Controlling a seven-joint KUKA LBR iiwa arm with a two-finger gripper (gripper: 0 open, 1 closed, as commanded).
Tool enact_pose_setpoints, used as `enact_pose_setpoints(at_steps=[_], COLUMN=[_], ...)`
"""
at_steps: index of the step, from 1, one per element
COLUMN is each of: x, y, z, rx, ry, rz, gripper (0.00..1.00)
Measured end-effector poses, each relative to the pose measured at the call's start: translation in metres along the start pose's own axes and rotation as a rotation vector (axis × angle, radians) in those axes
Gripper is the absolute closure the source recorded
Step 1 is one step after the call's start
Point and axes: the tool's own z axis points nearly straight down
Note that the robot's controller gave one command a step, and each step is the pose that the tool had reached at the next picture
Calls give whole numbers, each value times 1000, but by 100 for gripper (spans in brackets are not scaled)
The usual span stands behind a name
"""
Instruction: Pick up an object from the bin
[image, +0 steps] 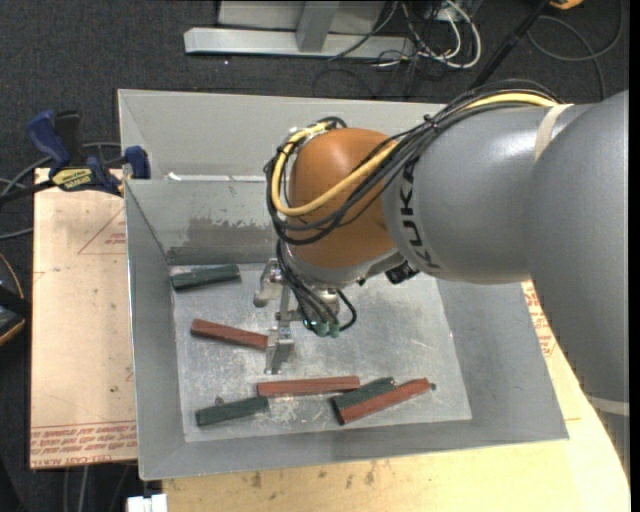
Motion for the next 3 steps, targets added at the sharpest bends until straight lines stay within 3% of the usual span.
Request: enact_pose_setpoints(at_steps=[1, 2, 3], x=[-2, -5, -5], y=[-1, -9, -9], z=[-4, 80, 80], rx=[-1, -11, -12], ry=[-8, -27, -27], rz=[3, 166, 166], gripper=[0, 100, 100])
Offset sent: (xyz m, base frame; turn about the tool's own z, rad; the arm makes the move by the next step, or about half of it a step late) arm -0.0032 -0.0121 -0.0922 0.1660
